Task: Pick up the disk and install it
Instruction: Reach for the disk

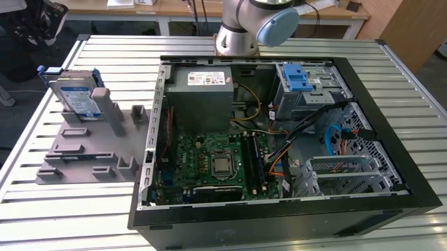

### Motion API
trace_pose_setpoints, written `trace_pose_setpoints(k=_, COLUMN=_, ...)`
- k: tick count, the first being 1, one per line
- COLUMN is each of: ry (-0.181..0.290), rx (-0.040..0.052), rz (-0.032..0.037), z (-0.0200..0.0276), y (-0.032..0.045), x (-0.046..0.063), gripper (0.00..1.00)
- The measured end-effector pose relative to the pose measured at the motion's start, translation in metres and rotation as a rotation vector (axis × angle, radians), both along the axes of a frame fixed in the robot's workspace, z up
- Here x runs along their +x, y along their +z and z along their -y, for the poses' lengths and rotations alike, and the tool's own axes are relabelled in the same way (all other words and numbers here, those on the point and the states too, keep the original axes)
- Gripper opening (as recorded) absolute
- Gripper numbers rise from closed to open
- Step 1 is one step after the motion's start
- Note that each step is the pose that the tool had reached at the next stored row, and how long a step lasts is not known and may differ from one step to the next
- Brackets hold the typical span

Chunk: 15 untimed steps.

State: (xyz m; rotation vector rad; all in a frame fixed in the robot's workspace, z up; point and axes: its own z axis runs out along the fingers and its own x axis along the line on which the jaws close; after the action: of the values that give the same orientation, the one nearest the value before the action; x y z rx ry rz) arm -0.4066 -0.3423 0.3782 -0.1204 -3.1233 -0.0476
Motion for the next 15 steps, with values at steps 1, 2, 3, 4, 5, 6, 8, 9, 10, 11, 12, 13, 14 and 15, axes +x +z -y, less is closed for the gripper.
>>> trace_pose_setpoints(k=1, ry=0.0, rx=0.0, rz=-0.0007, z=-0.0002, y=-0.0002, x=-0.002, gripper=0.11)
trace_pose_setpoints(k=2, ry=0.0, rx=0.0, rz=-0.0014, z=-0.0004, y=-0.0004, x=-0.004, gripper=0.11)
trace_pose_setpoints(k=3, ry=0.0, rx=0.0, rz=-0.0021, z=-0.0007, y=-0.0006, x=-0.006, gripper=0.11)
trace_pose_setpoints(k=4, ry=0.0, rx=0.0, rz=-0.0026, z=-0.0009, y=-0.0008, x=-0.008, gripper=0.11)
trace_pose_setpoints(k=5, ry=0.0, rx=-0.0001, rz=-0.0033, z=-0.0011, y=-0.001, x=-0.009, gripper=0.11)
trace_pose_setpoints(k=6, ry=0.0, rx=-0.0001, rz=-0.0039, z=-0.0012, y=-0.0012, x=-0.011, gripper=0.11)
trace_pose_setpoints(k=8, ry=0.0, rx=0.0, rz=-0.0052, z=-0.0016, y=-0.0017, x=-0.015, gripper=0.11)
trace_pose_setpoints(k=9, ry=0.0, rx=0.0, rz=-0.0059, z=-0.0018, y=-0.0019, x=-0.016, gripper=0.11)
trace_pose_setpoints(k=10, ry=0.0, rx=0.0, rz=-0.0066, z=-0.002, y=-0.0021, x=-0.017, gripper=0.11)
trace_pose_setpoints(k=11, ry=0.0, rx=0.0, rz=-0.0075, z=-0.0021, y=-0.0024, x=-0.019, gripper=0.11)
trace_pose_setpoints(k=12, ry=0.0, rx=0.0, rz=-0.0083, z=-0.0022, y=-0.0026, x=-0.02, gripper=0.11)
trace_pose_setpoints(k=13, ry=0.0, rx=0.0, rz=-0.0089, z=-0.0023, y=-0.0028, x=-0.021, gripper=0.11)
trace_pose_setpoints(k=14, ry=0.0, rx=0.0, rz=-0.0095, z=-0.0023, y=-0.0029, x=-0.022, gripper=0.11)
trace_pose_setpoints(k=15, ry=0.0, rx=0.0, rz=-0.0101, z=-0.0024, y=-0.0031, x=-0.022, gripper=0.11)
